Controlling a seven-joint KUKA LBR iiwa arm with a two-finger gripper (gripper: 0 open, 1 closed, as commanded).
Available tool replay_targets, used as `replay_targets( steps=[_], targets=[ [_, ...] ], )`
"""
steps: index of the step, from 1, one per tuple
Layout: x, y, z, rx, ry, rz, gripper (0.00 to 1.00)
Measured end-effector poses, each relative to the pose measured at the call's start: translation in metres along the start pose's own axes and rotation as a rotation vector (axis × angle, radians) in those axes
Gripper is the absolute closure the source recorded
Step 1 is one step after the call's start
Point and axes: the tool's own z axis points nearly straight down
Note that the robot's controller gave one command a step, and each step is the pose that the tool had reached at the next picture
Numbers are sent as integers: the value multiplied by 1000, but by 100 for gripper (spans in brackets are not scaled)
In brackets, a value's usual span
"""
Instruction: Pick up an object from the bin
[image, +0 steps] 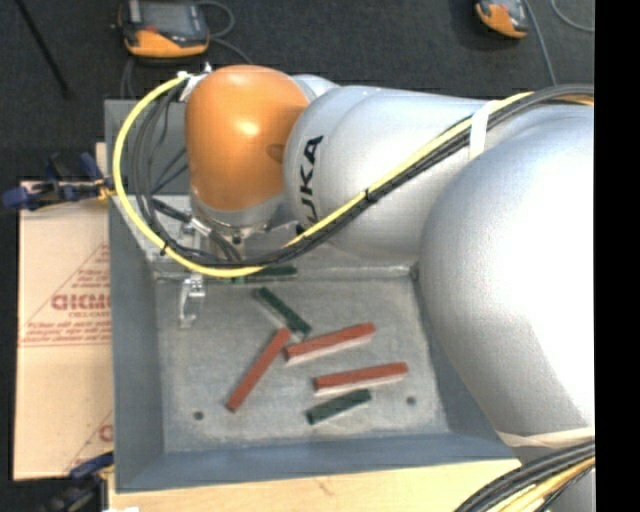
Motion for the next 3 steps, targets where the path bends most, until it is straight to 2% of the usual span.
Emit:
replay_targets(
  steps=[1,2,3],
  targets=[
    [-2,-1,-5,-2,-8,4,0],
    [25,-37,47,0,-9,-192,0],
    [29,-86,42,2,-6,-529,0]
  ],
)
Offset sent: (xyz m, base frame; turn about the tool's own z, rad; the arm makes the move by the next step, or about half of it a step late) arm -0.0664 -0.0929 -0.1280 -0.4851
